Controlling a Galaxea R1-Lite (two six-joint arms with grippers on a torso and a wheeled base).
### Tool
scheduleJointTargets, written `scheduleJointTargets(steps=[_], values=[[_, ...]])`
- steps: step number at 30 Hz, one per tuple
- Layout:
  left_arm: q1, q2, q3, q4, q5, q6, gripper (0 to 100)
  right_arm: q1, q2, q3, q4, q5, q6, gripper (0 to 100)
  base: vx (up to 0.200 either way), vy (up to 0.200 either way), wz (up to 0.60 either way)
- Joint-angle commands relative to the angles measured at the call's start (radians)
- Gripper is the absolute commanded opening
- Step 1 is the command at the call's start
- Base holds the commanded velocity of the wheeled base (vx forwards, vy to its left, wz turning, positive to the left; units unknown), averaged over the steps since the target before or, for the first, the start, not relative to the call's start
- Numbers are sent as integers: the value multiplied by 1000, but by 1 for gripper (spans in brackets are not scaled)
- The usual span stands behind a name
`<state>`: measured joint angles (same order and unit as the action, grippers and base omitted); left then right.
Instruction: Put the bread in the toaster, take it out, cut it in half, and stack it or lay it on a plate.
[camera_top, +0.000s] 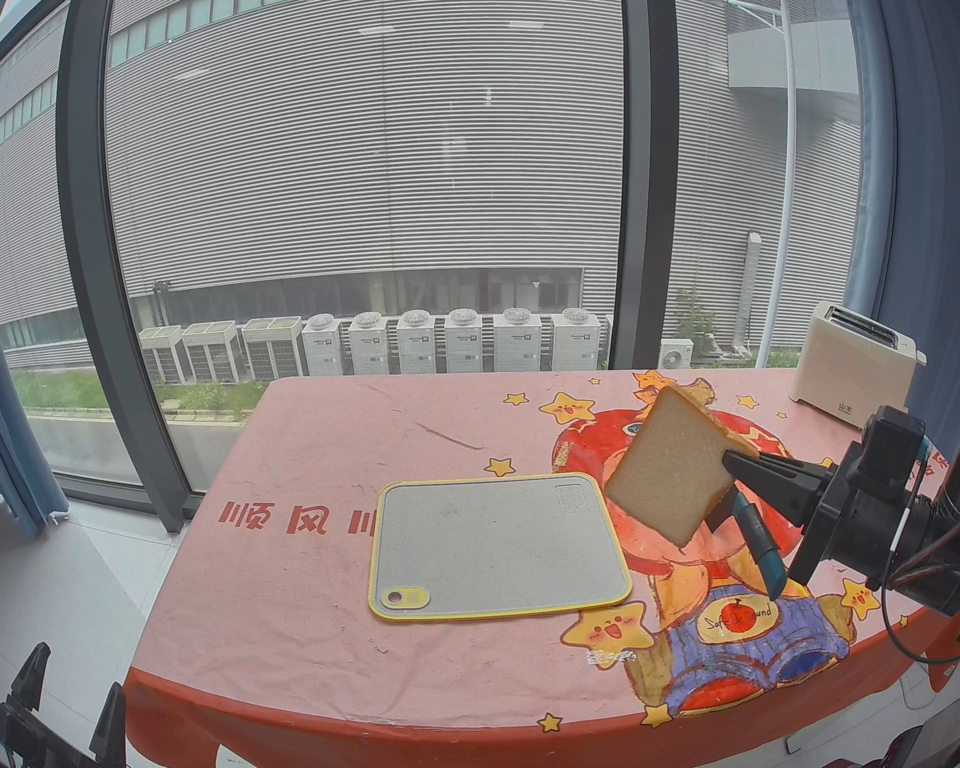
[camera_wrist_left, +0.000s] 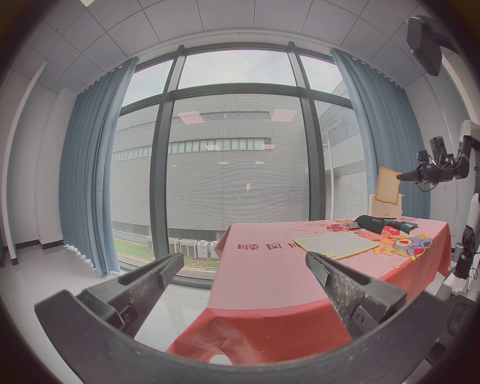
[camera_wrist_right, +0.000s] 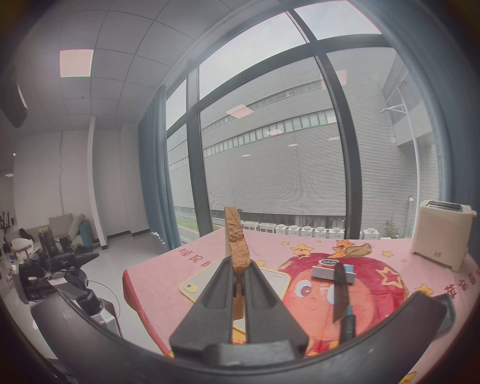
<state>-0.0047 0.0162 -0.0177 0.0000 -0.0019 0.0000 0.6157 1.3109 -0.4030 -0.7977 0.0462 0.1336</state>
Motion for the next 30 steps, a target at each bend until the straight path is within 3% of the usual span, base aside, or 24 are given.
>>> scheduleJointTargets(steps=[1, 4, 8, 11, 13, 16, 17, 18, 20, 26, 30], values=[[0, -13, 18, 0, -1, 0, 100, 9, 7, 4, 0, 6, 11, 0, 0, 0, 0], [0, -15, 18, 0, 0, 0, 100, 29, 11, 1, -2, 6, 57, 0, 0, 0, 0], [0, -13, 18, 0, 0, 0, 100, 44, 45, -17, -2, 9, 213, 0, 0, 0, 0], [0, -13, 18, 0, 0, 0, 100, 48, 71, -23, -3, 14, 294, 0, 0, 0, 0], [0, -15, 18, 0, 0, 0, 100, 48, 82, -28, -3, 15, 324, 0, 0, 0, 0], [0, -13, 18, 0, 0, 0, 100, 52, 122, -39, -6, 64, 428, 0, 0, 0, 0], [0, -13, 18, 0, 0, 0, 100, 52, 122, -39, -6, 64, 428, 0, 0, 0, 0], [0, -13, 18, 0, 0, 0, 100, 52, 142, -36, -44, 107, 494, 0, 0, 0, 0], [0, -13, 18, 0, 0, 0, 100, 52, 168, -34, -94, 135, 555, 0, 0, 0, 0], [0, -13, 18, 0, -1, 0, 100, 56, 272, -31, -265, 146, 724, 0, 0, 0, 0], [0, -13, 18, 0, 0, 0, 100, 56, 360, -20, -416, 146, 794, 0, 0, 0, 0]])
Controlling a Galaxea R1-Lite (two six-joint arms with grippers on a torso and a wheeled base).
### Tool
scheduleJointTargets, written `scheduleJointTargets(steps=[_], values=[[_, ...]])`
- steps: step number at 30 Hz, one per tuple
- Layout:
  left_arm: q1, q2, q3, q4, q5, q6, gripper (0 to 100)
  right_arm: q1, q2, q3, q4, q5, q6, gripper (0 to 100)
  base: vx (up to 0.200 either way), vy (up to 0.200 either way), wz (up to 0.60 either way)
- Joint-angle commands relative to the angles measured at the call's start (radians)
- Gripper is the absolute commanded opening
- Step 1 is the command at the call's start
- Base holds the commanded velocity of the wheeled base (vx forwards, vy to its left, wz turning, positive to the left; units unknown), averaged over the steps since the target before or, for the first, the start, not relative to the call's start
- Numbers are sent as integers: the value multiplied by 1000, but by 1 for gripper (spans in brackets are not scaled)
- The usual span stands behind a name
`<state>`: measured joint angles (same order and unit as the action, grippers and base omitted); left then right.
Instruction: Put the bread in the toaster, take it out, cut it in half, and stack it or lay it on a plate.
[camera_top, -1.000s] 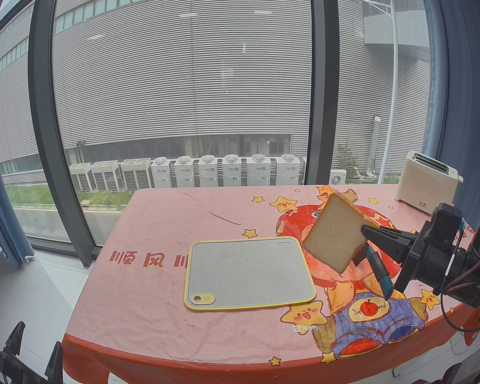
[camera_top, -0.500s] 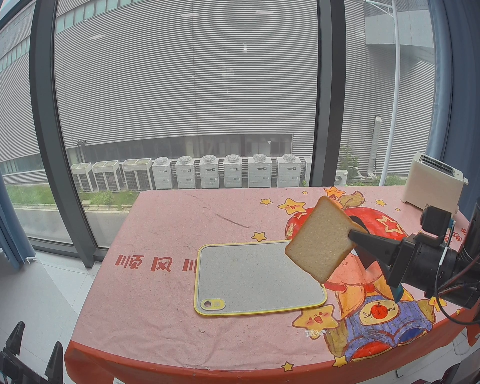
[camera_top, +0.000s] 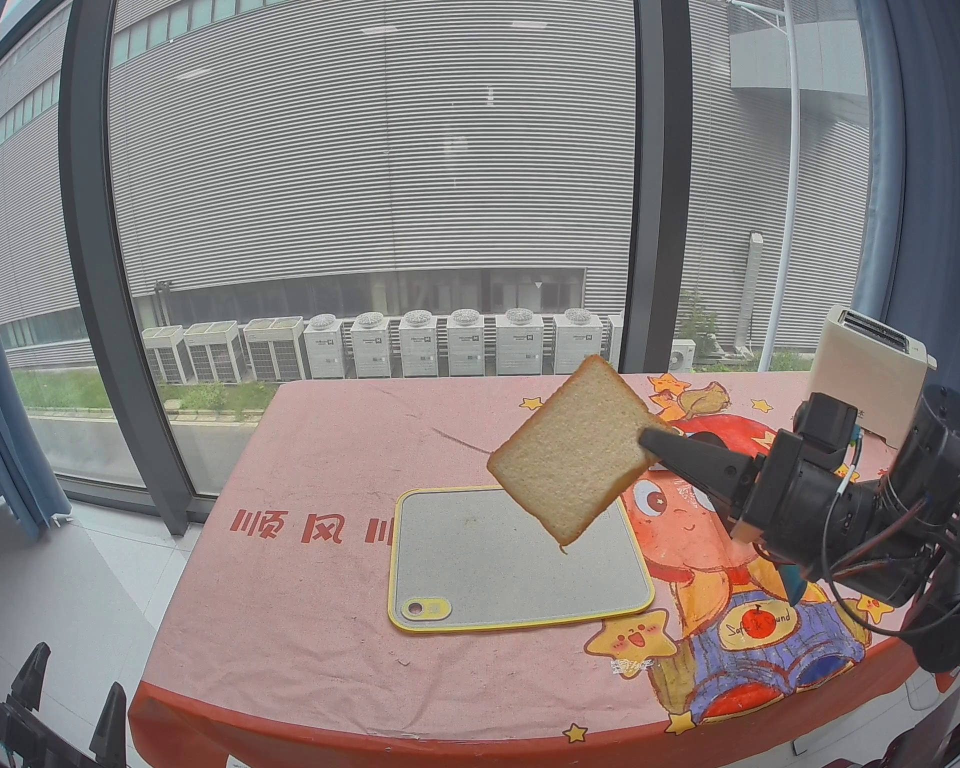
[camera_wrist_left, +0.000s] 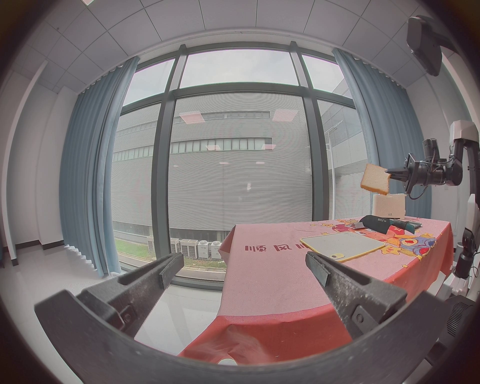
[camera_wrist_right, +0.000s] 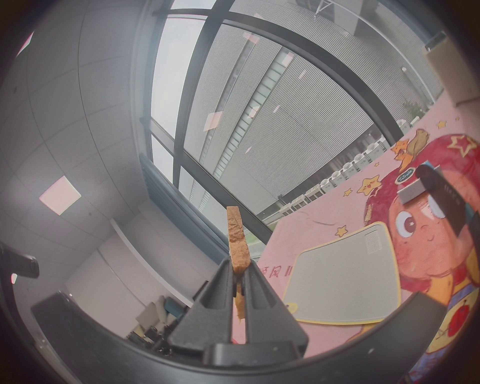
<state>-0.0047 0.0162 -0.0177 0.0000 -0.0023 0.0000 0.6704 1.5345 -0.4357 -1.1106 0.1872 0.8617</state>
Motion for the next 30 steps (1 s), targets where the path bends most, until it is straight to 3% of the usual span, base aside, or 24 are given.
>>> scheduleJointTargets(steps=[1, 5, 7, 8, 10, 30], values=[[0, -13, 18, 0, 1, 0, 100, 1, 147, 12, -123, 5, 79, 0, 0, 0, 0], [0, -13, 18, 0, -1, 0, 100, 3, 182, 12, -232, 8, 192, 0, 0, 0, 0], [0, -13, 18, 0, -1, 0, 100, 6, 188, 12, -261, 20, 246, 0, 0, 0, 0], [0, -13, 18, 0, 1, 0, 100, 6, 188, 12, -262, 21, 249, 0, 0, 0, 0], [0, -13, 18, 0, 1, 0, 100, 15, 194, 12, -271, 40, 312, 0, 0, 0, 0], [0, -13, 18, 0, 1, 0, 100, -3, 374, -40, -238, -2, 326, 0, 0, 0, 0]])
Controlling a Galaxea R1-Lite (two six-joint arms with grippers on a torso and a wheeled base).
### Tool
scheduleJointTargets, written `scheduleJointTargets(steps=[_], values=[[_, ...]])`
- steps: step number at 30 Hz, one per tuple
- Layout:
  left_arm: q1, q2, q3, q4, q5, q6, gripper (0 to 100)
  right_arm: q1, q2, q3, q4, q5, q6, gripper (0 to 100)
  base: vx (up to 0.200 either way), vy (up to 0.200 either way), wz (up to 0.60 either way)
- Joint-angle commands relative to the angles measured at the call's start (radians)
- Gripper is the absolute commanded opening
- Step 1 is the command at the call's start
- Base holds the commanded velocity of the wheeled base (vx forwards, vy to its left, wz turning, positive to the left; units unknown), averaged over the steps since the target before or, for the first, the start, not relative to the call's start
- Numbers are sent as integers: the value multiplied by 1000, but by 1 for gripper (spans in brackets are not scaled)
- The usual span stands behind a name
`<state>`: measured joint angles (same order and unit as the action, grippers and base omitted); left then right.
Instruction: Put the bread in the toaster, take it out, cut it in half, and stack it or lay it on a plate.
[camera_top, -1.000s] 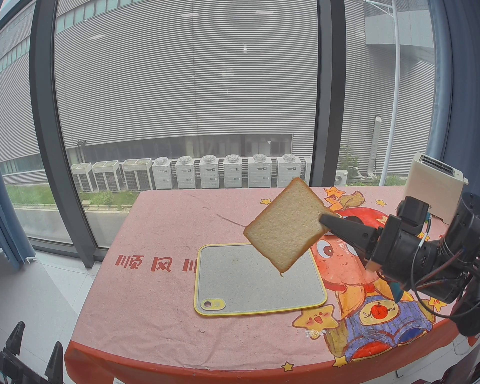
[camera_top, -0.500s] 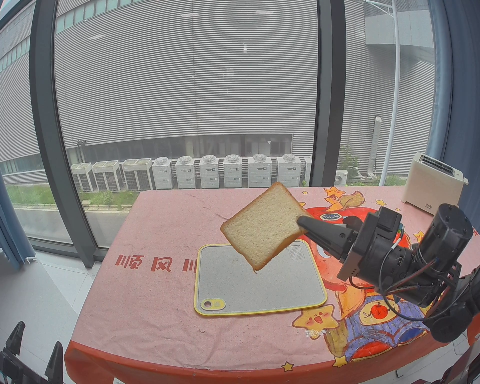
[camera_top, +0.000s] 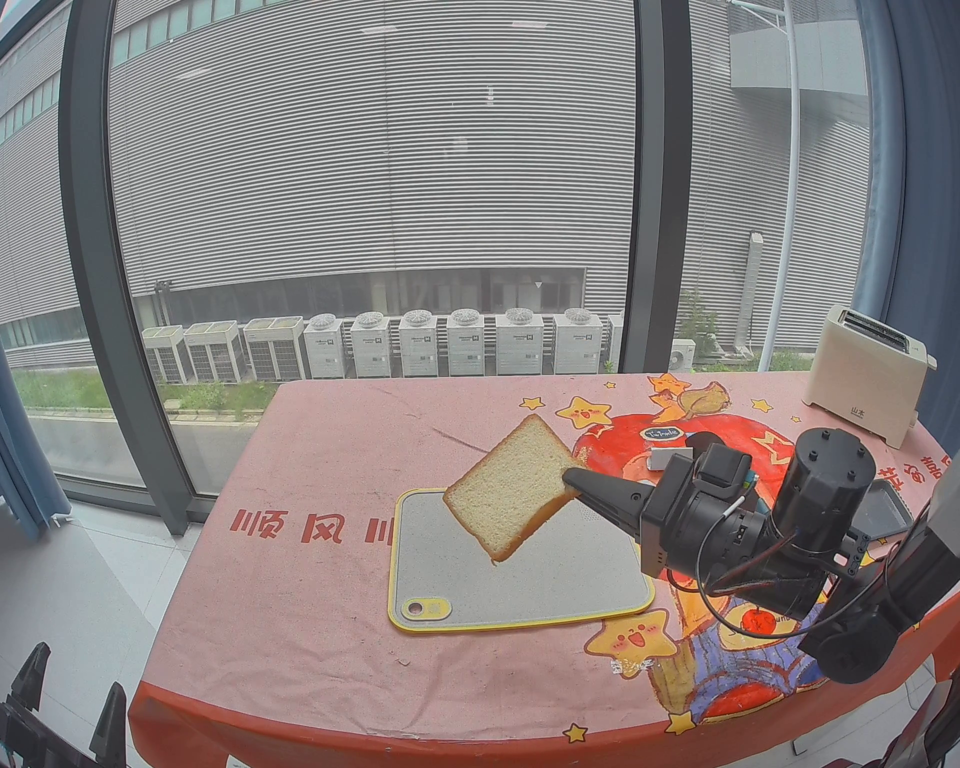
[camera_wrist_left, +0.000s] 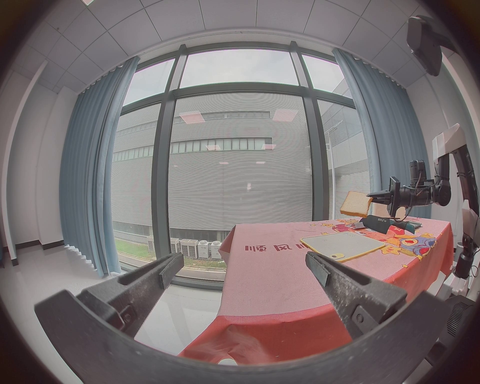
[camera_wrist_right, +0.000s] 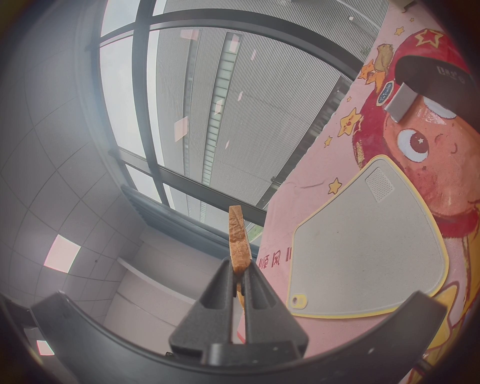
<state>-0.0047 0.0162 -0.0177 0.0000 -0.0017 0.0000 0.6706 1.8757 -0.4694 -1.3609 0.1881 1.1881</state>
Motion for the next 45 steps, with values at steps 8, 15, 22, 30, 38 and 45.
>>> scheduleJointTargets(steps=[8, 15, 22, 30, 38, 45], values=[[0, -13, 18, 0, -1, 0, 100, -17, 71, -18, 52, -48, -2, 0, 0, 0, 0], [0, -13, 18, 0, 0, 0, 100, -19, 132, -29, 51, -105, -16, 0, 0, 0, 0], [0, -13, 18, 0, 0, 0, 100, -17, 180, -37, 49, -110, -27, 0, 0, 0, 0], [0, -13, 18, 0, 0, 0, 100, -16, 207, -31, 46, -110, -25, 0, 0, 0, 0], [0, -13, 18, 0, 0, 0, 100, -6, 223, -31, 48, -110, -27, 0, 0, 0, 0], [0, -13, 18, 0, 0, 0, 100, -16, 209, -41, 54, -110, -25, 100, 0, 0, 0]])
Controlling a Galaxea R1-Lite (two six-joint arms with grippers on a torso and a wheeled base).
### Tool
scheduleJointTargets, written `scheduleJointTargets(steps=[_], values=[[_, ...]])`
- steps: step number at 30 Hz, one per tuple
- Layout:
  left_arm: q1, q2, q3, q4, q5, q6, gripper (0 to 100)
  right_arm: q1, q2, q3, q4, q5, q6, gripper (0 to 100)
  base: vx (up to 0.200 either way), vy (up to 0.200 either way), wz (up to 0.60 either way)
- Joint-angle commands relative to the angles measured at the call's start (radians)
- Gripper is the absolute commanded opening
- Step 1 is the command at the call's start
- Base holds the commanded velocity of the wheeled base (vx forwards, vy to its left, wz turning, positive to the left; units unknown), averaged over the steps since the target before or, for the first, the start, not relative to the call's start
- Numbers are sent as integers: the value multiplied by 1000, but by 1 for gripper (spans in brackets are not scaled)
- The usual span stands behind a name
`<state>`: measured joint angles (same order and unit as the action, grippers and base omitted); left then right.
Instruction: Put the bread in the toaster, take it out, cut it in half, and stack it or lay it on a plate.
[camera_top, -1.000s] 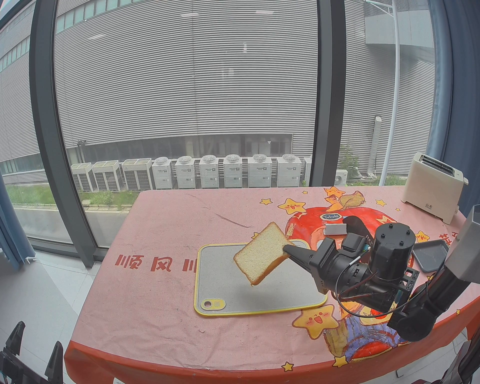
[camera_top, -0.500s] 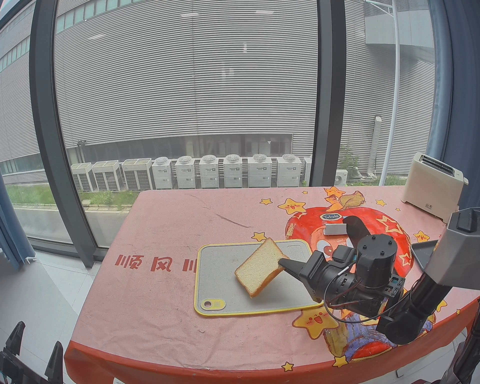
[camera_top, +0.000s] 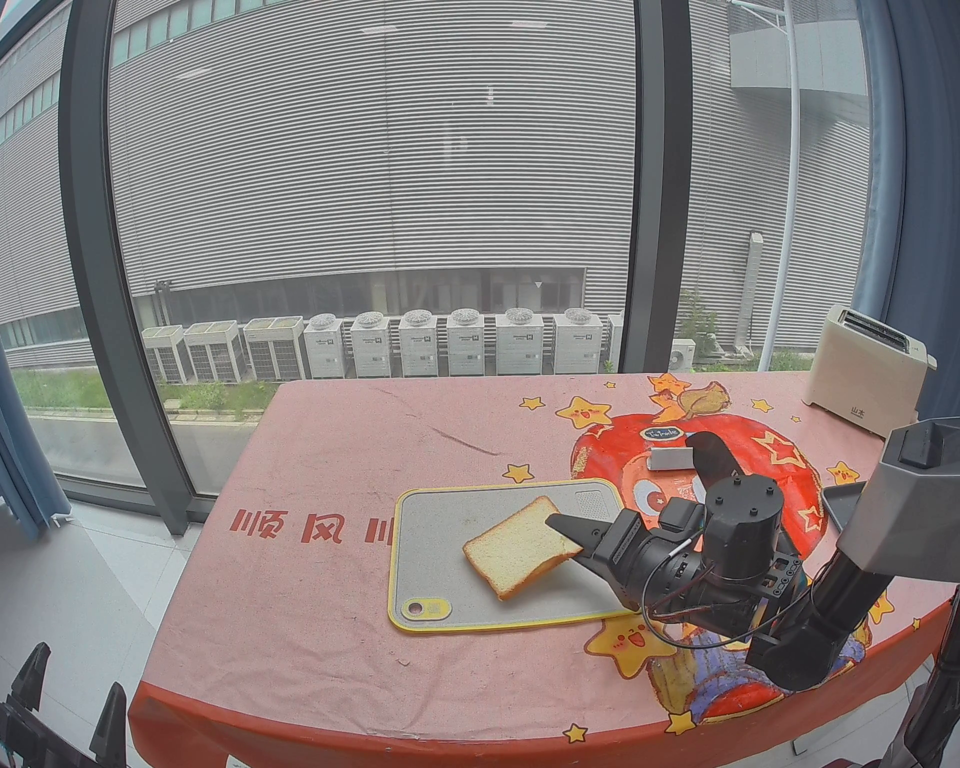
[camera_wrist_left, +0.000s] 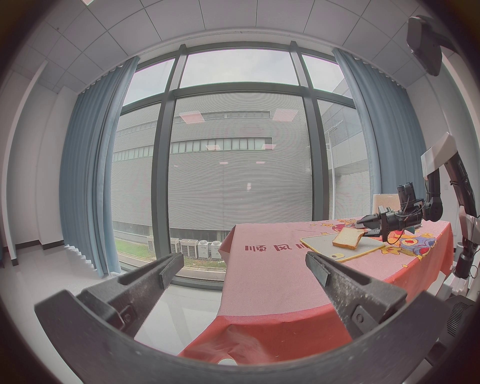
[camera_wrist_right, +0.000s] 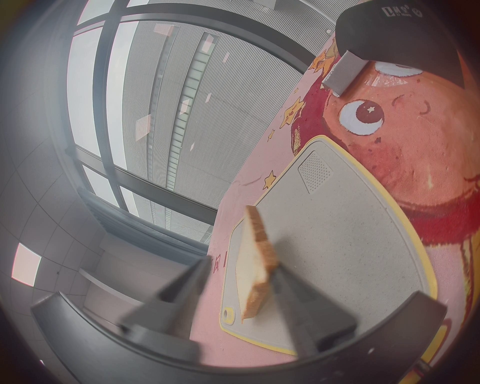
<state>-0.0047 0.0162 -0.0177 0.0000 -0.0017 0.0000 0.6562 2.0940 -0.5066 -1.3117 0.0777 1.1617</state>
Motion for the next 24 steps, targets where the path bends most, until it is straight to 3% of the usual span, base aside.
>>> scheduleJointTargets(steps=[1, 5, 12, 24], values=[[0, -13, 18, 0, 0, 0, 100, 3, -11, -4, 8, 1, 0, 100, 0, 0, 0], [0, -15, 18, 0, 0, 0, 100, 13, -28, -13, 65, -1, 0, 100, 0, 0, 0], [0, -13, 18, 0, 0, 0, 100, 16, -120, -110, 293, -24, -22, 100, 0, 0, 0], [0, -15, 18, 0, 0, 0, 100, 76, -206, -356, 727, -38, -37, 100, 0, 0, 0]])
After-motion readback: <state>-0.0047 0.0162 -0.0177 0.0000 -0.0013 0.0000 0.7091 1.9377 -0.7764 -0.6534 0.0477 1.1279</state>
